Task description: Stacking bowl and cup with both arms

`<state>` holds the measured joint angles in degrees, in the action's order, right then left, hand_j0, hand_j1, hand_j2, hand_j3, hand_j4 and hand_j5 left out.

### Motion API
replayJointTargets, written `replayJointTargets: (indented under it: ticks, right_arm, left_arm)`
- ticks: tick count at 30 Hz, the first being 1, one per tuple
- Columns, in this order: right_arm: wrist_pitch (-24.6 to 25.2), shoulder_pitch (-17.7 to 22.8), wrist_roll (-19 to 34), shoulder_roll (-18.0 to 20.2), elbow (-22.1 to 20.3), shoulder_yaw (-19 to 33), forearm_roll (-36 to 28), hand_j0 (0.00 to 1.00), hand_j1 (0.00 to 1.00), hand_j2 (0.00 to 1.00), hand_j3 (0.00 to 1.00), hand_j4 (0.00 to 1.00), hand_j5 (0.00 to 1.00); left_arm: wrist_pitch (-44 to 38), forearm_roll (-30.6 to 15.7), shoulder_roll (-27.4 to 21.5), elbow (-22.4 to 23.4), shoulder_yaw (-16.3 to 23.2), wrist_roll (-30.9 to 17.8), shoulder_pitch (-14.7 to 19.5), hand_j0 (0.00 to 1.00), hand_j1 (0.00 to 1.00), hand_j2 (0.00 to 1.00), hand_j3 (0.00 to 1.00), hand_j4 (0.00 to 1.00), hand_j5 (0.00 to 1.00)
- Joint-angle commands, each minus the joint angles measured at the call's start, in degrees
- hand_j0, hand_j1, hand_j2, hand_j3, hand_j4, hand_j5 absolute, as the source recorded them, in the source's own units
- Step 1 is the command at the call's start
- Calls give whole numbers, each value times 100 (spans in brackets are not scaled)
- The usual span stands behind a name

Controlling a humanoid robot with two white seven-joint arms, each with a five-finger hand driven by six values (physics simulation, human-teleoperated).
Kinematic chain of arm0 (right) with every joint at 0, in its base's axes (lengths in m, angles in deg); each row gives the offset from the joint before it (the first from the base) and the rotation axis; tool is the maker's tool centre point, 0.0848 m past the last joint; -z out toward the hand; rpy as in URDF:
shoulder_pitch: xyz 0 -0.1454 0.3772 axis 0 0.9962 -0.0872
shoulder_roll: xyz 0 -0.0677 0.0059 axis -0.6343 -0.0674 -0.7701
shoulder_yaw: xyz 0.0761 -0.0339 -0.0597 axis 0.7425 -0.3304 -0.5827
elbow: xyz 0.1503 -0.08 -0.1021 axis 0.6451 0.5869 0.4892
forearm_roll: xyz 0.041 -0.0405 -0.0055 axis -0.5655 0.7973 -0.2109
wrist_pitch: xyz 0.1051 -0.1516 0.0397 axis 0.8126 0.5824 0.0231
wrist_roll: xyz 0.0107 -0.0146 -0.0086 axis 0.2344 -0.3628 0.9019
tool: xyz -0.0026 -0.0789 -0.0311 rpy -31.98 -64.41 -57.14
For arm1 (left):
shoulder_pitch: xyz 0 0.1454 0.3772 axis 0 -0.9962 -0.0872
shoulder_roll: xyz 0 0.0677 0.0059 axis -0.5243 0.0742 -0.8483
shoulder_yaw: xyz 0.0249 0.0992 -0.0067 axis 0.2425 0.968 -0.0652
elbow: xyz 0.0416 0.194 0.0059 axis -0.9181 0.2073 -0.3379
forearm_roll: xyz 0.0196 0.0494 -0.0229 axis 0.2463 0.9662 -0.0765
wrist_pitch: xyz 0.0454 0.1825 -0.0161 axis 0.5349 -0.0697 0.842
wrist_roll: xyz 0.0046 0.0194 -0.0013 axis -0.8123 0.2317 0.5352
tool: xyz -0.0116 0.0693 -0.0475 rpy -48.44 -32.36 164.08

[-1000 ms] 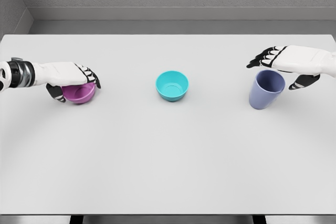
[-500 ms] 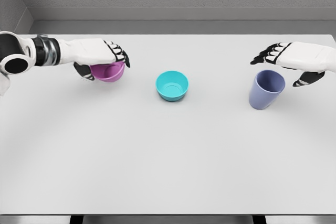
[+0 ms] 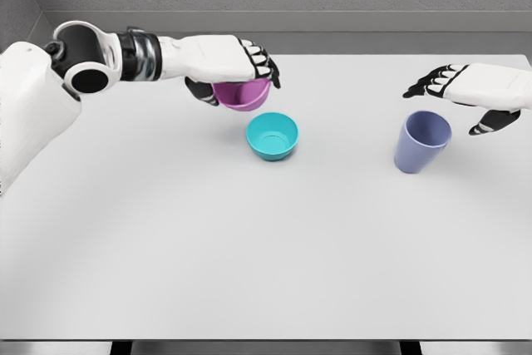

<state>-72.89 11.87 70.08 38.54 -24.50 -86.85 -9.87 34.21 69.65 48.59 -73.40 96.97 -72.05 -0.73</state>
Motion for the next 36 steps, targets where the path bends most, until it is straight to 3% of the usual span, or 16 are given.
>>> replayJointTargets:
  ticks: [1, 9, 29, 36]
  right_arm:
    - [15, 0, -3, 5, 8, 9, -52, 100, 100, 100, 100, 100, 100]
    - [15, 18, -3, -22, -36, -43, -43, 100, 100, 100, 100, 100, 100]
    - [15, 79, -3, 5, -343, -96, -17, 100, 100, 100, 100, 100, 100]
    - [15, 79, -3, 5, -396, -140, -17, 100, 100, 100, 100, 100, 100]
  left_arm:
    - [-19, -11, 201, 20, 57, 6, 0, 64, 64, 64, 64, 64, 64]
    - [-19, 235, 579, 64, 364, 6, -9, 64, 64, 64, 64, 64, 64]
    - [-19, 243, 509, 55, 725, 6, -26, 65, 65, 65, 65, 65, 65]
    - [-19, 331, 509, 284, 725, 6, -9, 65, 65, 65, 65, 65, 65]
